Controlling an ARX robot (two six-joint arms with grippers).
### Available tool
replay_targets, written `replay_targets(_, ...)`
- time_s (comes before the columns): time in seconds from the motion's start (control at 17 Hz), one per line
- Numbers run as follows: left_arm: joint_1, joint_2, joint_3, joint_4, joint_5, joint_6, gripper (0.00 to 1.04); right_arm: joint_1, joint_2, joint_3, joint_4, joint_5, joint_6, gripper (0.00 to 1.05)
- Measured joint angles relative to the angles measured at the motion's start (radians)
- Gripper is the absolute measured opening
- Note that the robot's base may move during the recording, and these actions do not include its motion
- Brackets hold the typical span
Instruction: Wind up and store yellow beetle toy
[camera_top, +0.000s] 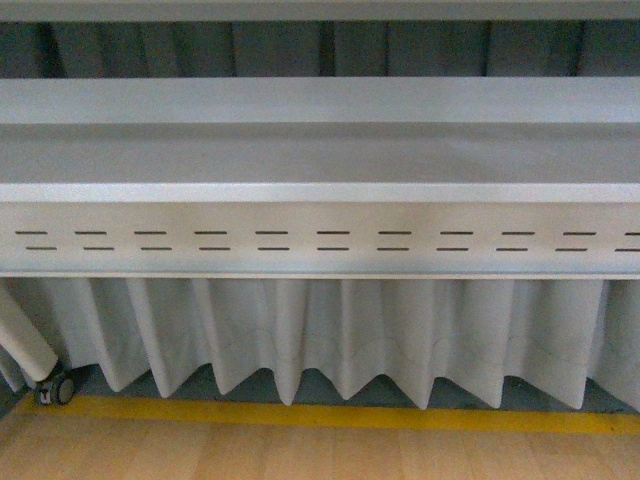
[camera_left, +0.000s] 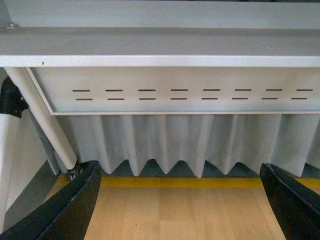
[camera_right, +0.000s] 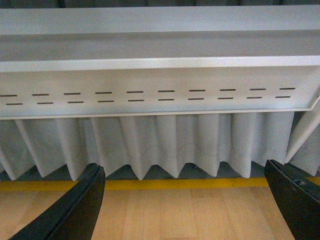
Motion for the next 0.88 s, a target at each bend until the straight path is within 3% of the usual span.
replay_targets(0.88,0.000,0.000,0.000,0.000,0.000,0.000,0.98,0.000,0.000,0.000,0.000,0.000,0.000,0.98)
